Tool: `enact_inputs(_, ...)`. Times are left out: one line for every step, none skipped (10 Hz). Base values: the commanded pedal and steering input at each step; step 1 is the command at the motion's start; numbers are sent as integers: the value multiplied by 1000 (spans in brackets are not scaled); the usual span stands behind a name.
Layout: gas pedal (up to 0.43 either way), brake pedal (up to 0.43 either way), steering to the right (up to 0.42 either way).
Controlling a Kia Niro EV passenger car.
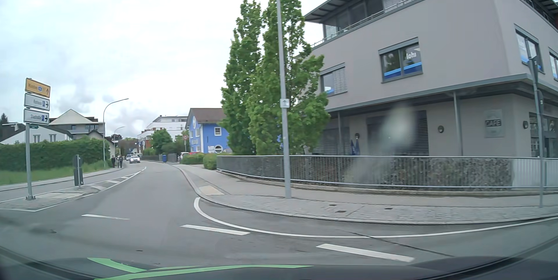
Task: Follow the waypoints while adhering to traffic rules and regulations
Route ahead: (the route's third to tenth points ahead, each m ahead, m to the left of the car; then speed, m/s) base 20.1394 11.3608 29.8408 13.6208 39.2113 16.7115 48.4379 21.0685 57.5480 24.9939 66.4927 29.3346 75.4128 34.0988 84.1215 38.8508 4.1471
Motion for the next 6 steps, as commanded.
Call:
enact_inputs(39,0,-430)
enact_inputs(39,0,-407)
enact_inputs(39,0,-377)
enact_inputs(47,0,-354)
enact_inputs(47,0,-341)
enact_inputs(59,0,-325)
